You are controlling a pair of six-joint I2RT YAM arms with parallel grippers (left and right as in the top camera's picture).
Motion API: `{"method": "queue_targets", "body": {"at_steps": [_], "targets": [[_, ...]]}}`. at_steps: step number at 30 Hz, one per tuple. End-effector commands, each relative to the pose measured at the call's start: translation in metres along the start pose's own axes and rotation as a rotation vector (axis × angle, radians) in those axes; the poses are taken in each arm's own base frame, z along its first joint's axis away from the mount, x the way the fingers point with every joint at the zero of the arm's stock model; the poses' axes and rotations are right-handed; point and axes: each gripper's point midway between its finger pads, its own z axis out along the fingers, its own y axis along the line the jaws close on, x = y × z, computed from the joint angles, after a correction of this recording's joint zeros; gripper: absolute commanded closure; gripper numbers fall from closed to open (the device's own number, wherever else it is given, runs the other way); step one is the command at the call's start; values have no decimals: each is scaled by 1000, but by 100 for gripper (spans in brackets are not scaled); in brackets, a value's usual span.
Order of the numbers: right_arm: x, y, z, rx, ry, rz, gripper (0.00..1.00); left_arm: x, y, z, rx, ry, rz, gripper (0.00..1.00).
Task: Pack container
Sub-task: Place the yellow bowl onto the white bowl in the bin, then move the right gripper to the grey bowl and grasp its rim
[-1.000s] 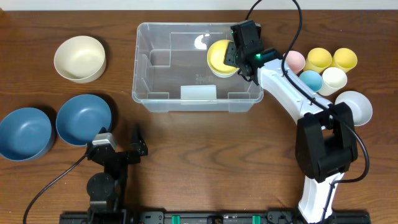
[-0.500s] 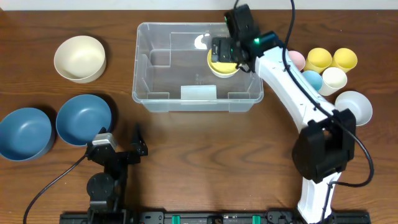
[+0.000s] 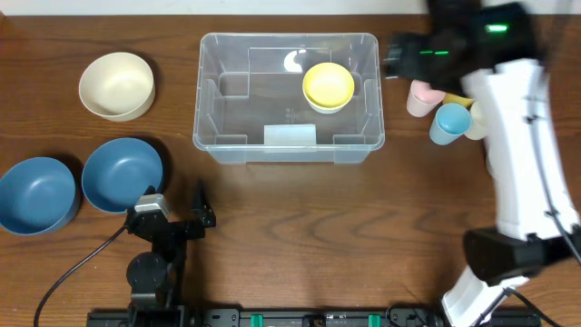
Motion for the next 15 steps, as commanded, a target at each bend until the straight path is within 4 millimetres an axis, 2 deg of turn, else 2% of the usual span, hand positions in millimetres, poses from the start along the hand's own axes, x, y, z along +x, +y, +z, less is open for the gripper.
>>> {"method": "queue_targets", "body": {"at_steps": [1, 5, 8, 11, 15], "targets": [[-16, -72, -19, 106, -37, 214, 2, 16, 7, 1, -25, 45, -1, 2], [-17, -150, -15, 222, 11, 397, 3, 16, 7, 1, -25, 45, -1, 2], [-9, -198, -3, 287, 62, 514, 4, 16, 7, 1, -25, 45, -1, 2], [3, -233, 18, 333, 120, 597, 6, 16, 7, 1, -25, 45, -1, 2], [21, -259, 53, 367, 184, 637, 8, 16, 7, 1, -25, 45, -1, 2]]}}
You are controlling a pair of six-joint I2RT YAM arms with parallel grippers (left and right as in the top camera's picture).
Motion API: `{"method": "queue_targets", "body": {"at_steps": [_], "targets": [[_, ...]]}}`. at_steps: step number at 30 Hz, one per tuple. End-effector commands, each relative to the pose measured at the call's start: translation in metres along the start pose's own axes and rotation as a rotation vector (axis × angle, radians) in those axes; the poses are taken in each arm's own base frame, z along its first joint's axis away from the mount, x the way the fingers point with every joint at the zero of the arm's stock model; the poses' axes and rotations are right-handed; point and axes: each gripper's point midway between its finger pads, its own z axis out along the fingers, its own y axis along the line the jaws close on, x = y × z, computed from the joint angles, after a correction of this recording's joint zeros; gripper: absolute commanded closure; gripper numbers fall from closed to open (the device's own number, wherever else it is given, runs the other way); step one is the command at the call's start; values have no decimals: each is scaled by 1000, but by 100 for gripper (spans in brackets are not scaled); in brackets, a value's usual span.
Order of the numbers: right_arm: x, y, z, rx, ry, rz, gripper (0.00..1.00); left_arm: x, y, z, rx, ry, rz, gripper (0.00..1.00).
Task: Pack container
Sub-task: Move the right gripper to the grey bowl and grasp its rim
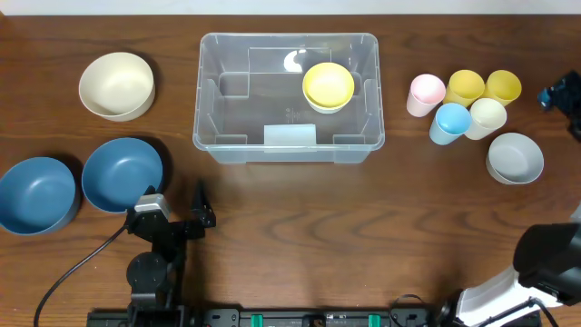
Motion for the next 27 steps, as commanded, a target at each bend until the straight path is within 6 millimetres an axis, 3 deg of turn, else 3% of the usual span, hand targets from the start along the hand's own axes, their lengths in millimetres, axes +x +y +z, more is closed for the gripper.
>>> {"method": "queue_targets", "body": {"at_steps": [1, 8, 13, 21, 27], "targets": [[8, -15, 33, 52, 58, 19, 9, 16, 7, 1, -25, 45, -1, 2], [36, -27, 116, 68, 155, 51, 11, 16, 7, 1, -25, 45, -1, 2], [52, -40, 153, 83, 178, 73, 15, 16, 7, 1, -25, 45, -1, 2], [72, -48, 189, 88, 181, 107, 28, 16, 7, 1, -25, 45, -1, 2], [78, -49, 200, 85, 174, 106, 40, 16, 7, 1, -25, 45, -1, 2]]}}
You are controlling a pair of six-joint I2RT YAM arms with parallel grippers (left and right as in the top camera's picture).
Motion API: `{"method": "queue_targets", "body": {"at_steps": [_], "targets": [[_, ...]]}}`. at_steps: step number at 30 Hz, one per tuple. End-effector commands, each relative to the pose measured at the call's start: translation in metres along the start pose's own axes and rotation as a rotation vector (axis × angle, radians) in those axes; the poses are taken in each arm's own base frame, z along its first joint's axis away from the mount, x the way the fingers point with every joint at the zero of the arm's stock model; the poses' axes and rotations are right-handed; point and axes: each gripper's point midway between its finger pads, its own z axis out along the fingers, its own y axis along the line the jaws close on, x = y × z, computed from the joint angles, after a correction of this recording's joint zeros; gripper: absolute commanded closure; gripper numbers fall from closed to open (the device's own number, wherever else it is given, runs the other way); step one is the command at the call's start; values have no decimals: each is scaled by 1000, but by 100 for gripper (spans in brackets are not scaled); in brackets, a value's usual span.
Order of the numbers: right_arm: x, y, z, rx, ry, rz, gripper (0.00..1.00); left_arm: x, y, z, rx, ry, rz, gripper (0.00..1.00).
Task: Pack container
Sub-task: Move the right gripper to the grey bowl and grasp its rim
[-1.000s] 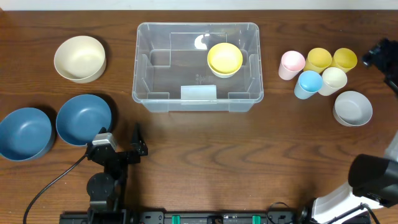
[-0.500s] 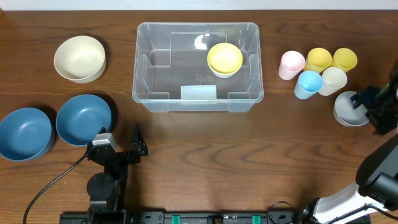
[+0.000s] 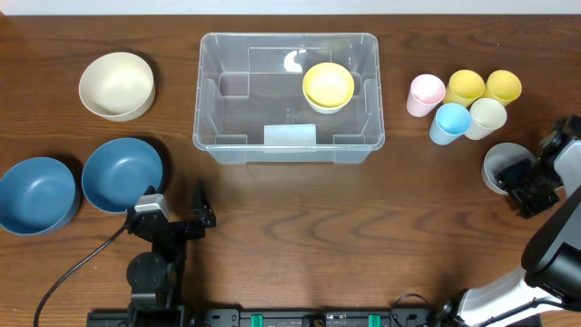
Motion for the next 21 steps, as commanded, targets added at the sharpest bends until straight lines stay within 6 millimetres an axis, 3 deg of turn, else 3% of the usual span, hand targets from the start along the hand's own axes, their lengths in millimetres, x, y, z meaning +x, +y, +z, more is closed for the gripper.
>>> {"method": "queue_targets", "body": {"at_steps": [1, 3, 5, 8, 12, 21], "targets": [[0, -3, 1, 0, -3, 16, 45, 16, 7, 1, -25, 45, -1, 2], [2, -2, 1, -2, 2, 12, 60, 16, 7, 1, -25, 45, -1, 2], [7, 2, 1, -16, 20, -12, 82, 16, 7, 1, -25, 45, -1, 2], [19, 10, 0, -27, 52, -42, 99, 16, 7, 1, -25, 45, -1, 2], [45, 27, -3, -19, 86, -132, 99, 16, 7, 1, -25, 45, -1, 2], [124, 70, -8, 49, 84, -464, 99, 16, 7, 1, -25, 45, -1, 2]]}}
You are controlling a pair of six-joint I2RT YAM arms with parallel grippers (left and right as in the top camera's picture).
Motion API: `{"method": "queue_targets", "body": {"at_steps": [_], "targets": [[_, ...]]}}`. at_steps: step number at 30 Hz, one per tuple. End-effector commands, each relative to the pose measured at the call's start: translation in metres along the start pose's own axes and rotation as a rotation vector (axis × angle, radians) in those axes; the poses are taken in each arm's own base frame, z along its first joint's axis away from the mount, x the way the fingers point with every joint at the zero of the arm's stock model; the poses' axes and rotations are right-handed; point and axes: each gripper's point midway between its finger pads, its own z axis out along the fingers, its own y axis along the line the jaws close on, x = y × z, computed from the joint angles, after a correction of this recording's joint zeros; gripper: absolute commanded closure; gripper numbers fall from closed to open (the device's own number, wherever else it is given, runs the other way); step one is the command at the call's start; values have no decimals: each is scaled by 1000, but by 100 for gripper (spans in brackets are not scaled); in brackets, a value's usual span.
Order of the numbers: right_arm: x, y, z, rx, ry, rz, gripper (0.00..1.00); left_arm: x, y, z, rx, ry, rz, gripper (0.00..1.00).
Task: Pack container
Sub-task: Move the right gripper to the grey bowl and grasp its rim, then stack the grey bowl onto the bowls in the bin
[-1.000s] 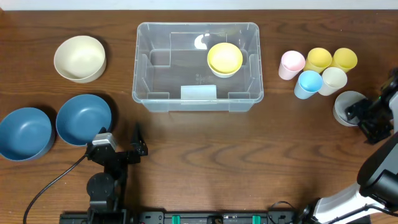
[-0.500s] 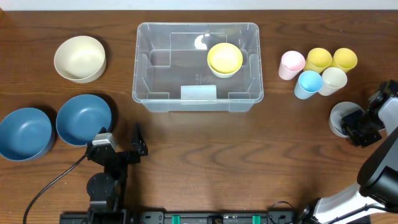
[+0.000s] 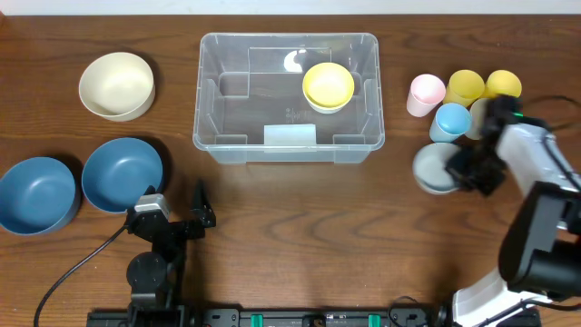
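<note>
The clear plastic container point(image 3: 289, 136) stands at the table's middle back, with a yellow bowl point(image 3: 328, 86) inside at its right. A grey bowl point(image 3: 434, 169) is just right of the container's front corner. My right gripper point(image 3: 465, 169) is shut on its right rim. A cream bowl point(image 3: 116, 85) and two blue bowls point(image 3: 122, 174) point(image 3: 36, 195) sit at the left. My left gripper point(image 3: 203, 205) rests low at the front left, its fingers together and holding nothing.
A cluster of cups stands right of the container: a pink cup point(image 3: 426, 94), two yellow cups point(image 3: 465, 87) point(image 3: 503, 84), a blue cup point(image 3: 448, 123), and a cream cup point(image 3: 478, 116) half hidden by my right arm point(image 3: 536, 154).
The grey bowl and my right gripper on its rim have moved left, from the far right edge to a spot below the blue cup, near the container's right side.
My right arm was blurred over the cups beside the container, the yellow bowl lying inside. Then it was at the table's right edge, with the grey bowl standing free. Then the gripper was at that bowl's rim, and now the bowl is held closer to the container.
</note>
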Motion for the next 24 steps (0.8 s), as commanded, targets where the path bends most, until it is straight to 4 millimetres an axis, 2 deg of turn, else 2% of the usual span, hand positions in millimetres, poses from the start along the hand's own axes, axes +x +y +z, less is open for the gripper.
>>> {"method": "queue_targets", "body": {"at_steps": [1, 5, 10, 18, 22, 24], "targets": [[31, 9, 12, 91, 30, -126, 99, 16, 7, 1, -25, 45, -1, 2], [54, 24, 11, 147, 10, -218, 99, 16, 7, 1, -25, 45, -1, 2], [69, 36, 10, 167, -9, -274, 99, 16, 7, 1, -25, 45, -1, 2], [73, 32, 5, 180, 1, -319, 99, 16, 7, 1, -25, 45, -1, 2], [78, 28, -10, 170, -4, -377, 99, 16, 7, 1, -25, 45, -1, 2], [87, 28, -22, 151, -3, -424, 99, 16, 7, 1, -25, 45, 0, 2]]}}
